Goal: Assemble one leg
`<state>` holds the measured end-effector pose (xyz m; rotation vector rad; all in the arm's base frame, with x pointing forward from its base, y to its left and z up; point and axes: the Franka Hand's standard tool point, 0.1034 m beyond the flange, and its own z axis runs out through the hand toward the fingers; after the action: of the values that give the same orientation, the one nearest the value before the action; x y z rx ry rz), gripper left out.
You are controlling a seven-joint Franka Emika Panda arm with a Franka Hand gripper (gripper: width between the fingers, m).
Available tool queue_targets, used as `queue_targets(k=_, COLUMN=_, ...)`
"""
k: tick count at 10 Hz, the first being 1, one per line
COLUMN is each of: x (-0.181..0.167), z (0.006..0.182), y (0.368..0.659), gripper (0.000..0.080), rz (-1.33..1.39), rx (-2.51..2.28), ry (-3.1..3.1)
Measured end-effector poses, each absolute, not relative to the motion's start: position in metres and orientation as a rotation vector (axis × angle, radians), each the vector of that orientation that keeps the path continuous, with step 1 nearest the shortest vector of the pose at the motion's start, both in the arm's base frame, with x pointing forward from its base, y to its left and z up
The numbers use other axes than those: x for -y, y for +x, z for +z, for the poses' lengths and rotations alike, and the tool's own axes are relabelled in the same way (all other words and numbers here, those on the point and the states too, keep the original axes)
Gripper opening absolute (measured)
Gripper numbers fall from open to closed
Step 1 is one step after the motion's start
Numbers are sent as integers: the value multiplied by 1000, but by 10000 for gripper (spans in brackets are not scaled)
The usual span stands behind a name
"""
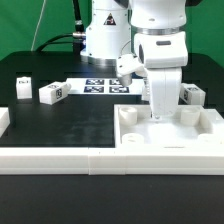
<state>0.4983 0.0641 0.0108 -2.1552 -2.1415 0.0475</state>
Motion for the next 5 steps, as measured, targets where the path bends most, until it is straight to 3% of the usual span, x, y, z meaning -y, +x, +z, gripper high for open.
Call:
queue_targets(k=1, x=-64, z=11, y=498, gripper=469, rz=48, rx=2141, ry=-2155)
queue_targets(k=2, x=-64, z=11, y=498, gripper=589, rz=48, rx=2141, ry=-2155)
queue_targets(k=5, x=-64, z=10, y=498, gripper=647, rz=48, rx=2140, ry=-2156)
